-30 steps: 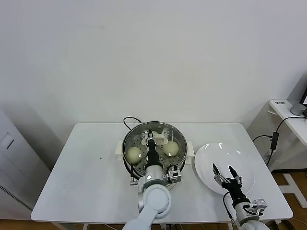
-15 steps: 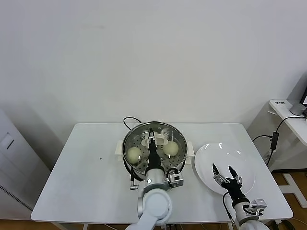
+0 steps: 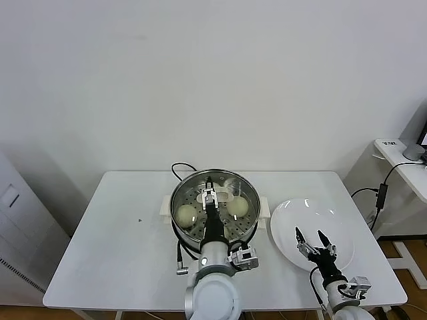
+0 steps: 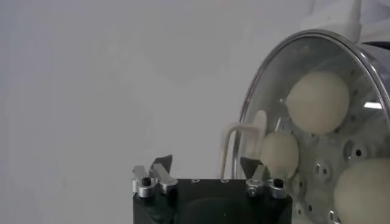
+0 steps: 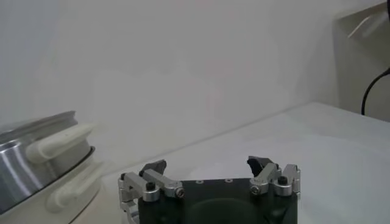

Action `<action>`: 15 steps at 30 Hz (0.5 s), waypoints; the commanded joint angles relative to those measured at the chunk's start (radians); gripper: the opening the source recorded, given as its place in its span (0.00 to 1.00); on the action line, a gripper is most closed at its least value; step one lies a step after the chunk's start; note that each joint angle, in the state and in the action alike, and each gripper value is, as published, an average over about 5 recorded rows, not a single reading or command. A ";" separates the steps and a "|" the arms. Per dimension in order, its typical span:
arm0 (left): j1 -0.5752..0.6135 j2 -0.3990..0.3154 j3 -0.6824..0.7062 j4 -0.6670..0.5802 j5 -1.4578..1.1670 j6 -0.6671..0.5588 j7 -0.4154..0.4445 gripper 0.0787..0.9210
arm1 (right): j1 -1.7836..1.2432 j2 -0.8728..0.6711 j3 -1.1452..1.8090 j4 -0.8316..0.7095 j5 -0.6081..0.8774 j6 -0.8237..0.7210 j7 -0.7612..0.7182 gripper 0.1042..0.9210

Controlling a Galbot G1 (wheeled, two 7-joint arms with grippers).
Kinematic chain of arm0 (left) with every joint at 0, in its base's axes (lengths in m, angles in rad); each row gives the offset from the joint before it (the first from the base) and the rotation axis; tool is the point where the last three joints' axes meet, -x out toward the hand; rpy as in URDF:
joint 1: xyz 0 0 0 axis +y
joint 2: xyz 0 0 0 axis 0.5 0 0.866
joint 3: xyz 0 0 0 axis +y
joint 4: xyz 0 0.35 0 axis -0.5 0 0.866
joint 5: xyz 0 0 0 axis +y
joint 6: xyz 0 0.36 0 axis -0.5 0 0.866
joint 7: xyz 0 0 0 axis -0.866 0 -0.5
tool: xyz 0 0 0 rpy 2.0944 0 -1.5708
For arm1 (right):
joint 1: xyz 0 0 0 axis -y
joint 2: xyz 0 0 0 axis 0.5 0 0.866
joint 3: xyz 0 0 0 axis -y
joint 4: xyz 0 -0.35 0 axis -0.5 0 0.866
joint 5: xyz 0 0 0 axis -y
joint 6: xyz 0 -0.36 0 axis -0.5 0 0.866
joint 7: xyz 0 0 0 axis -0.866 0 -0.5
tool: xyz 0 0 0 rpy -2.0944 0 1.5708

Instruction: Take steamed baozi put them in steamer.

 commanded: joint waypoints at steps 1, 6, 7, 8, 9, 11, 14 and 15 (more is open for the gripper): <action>0.054 0.012 -0.041 -0.132 -0.006 0.049 0.032 0.88 | 0.001 0.001 -0.002 -0.001 0.001 0.000 0.000 0.88; 0.084 0.051 -0.121 -0.191 -0.072 0.049 0.010 0.88 | -0.008 0.007 -0.003 0.013 -0.008 -0.002 0.000 0.88; 0.087 0.059 -0.152 -0.200 -0.105 0.049 -0.007 0.88 | -0.012 0.009 -0.004 0.019 -0.015 -0.002 -0.002 0.88; 0.088 0.065 -0.189 -0.205 -0.149 0.049 -0.026 0.88 | -0.016 0.012 -0.006 0.024 -0.023 0.000 -0.006 0.88; 0.086 0.071 -0.232 -0.209 -0.210 0.049 -0.047 0.88 | -0.020 0.014 -0.009 0.031 -0.031 0.003 -0.009 0.88; 0.083 0.081 -0.333 -0.212 -0.367 0.018 -0.084 0.88 | -0.028 0.018 -0.017 0.043 -0.042 0.012 -0.017 0.88; 0.084 0.083 -0.498 -0.213 -0.684 -0.120 -0.108 0.88 | -0.034 0.028 -0.031 0.062 -0.046 0.048 -0.041 0.88; 0.089 0.084 -0.549 -0.214 -0.800 -0.175 -0.111 0.88 | -0.036 0.031 -0.034 0.070 -0.053 0.063 -0.056 0.88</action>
